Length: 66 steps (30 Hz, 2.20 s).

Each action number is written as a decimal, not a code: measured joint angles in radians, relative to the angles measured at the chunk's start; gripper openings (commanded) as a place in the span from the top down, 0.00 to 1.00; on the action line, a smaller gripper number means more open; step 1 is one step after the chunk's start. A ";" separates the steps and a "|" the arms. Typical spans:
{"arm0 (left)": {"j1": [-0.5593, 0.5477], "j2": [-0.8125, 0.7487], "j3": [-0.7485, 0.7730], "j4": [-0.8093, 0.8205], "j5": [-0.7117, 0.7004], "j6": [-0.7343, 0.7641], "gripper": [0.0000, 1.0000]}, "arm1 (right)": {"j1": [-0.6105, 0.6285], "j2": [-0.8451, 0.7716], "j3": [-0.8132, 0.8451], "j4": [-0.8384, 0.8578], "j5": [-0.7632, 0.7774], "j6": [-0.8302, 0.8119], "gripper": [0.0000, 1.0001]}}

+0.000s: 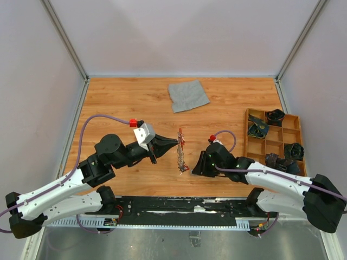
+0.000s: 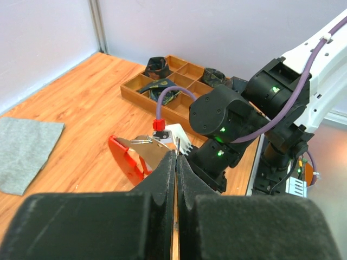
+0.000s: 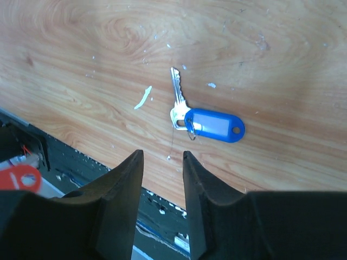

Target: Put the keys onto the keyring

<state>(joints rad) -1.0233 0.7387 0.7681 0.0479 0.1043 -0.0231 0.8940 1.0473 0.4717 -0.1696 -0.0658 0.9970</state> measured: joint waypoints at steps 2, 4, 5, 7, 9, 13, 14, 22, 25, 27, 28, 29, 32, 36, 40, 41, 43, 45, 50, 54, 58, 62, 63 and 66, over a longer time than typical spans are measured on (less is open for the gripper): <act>0.000 0.000 0.000 0.000 0.000 0.000 1.00 | 0.000 0.016 0.000 0.011 0.014 0.013 0.61; 0.000 0.000 0.000 0.000 0.000 0.000 0.99 | 0.000 0.038 0.000 0.013 0.019 0.023 0.60; 0.000 0.000 0.000 0.000 0.000 0.000 0.99 | 0.000 0.048 0.000 0.013 0.024 0.026 0.60; 0.000 0.000 0.000 0.000 0.000 0.000 0.99 | 0.000 0.062 0.000 0.011 0.031 0.030 0.60; 0.000 0.000 0.000 0.000 0.000 0.000 1.00 | 0.000 0.076 0.000 0.011 0.037 0.033 0.62; 0.000 0.000 0.000 0.000 0.000 0.000 1.00 | 0.000 0.111 0.000 0.018 0.037 0.040 0.66; 0.000 0.000 0.000 0.000 0.000 0.000 0.99 | 0.000 0.122 0.000 0.020 0.036 0.042 0.66; 0.000 -0.005 -0.002 -0.001 0.000 0.000 1.00 | 0.000 0.179 0.000 0.057 0.033 0.055 0.71; 0.000 -0.007 -0.002 -0.001 0.000 0.000 1.00 | 0.000 0.191 0.000 0.074 0.032 0.061 0.73; 0.000 -0.008 -0.002 -0.001 0.000 0.000 1.00 | 0.000 0.198 0.000 0.084 0.031 0.064 0.75; 0.000 -0.008 -0.002 -0.001 0.000 0.000 0.99 | 0.000 0.201 0.000 0.090 0.031 0.066 0.77; 0.000 -0.009 -0.002 -0.001 0.000 0.000 0.99 | 0.000 0.204 0.000 0.094 0.031 0.068 0.79; 0.000 -0.010 -0.002 -0.001 0.000 0.000 1.00 | 0.000 0.210 0.000 0.100 0.031 0.071 0.82; 0.000 -0.009 -0.002 -0.001 0.000 0.000 0.99 | 0.000 0.211 -0.006 0.109 0.031 0.073 0.89; 0.000 -0.010 -0.002 -0.001 0.000 0.000 0.99 | 0.000 0.208 -0.015 0.120 0.032 0.072 0.98; 0.000 -0.010 -0.002 -0.001 0.000 0.000 0.99 | 0.000 0.205 -0.019 0.122 0.032 0.071 0.99; 0.000 -0.010 -0.004 -0.001 0.000 0.000 0.99 | 0.000 0.196 -0.026 0.127 0.034 0.064 0.99; 0.000 -0.010 -0.008 -0.001 0.000 0.000 0.99 | 0.000 0.180 -0.033 0.127 0.039 0.048 0.99; 0.000 -0.010 -0.011 -0.003 -0.001 0.000 0.99 | 0.000 0.080 -0.032 0.091 0.060 -0.066 0.99; 0.000 -0.011 -0.011 -0.002 -0.002 0.000 0.99 | 0.000 -0.018 -0.002 0.052 0.062 -0.216 0.99; 0.000 -0.011 -0.011 -0.002 -0.002 0.000 0.99 | 0.000 -0.123 0.022 0.017 0.051 -0.402 0.99; 0.000 -0.011 -0.012 0.003 -0.002 0.003 0.99 | 0.000 -0.209 0.092 -0.079 0.026 -0.575 1.00; 0.000 -0.011 -0.013 0.004 -0.002 0.006 0.99 | 0.000 -0.226 0.119 -0.106 0.019 -0.615 1.00; 0.000 -0.006 -0.013 0.013 -0.003 0.020 0.99 | 0.000 -0.265 0.217 -0.197 0.002 -0.722 0.99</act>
<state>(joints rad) -1.0233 0.7322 0.7551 0.0608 0.1013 -0.0029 0.8940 0.7826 0.6891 -0.3664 -0.0643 0.2749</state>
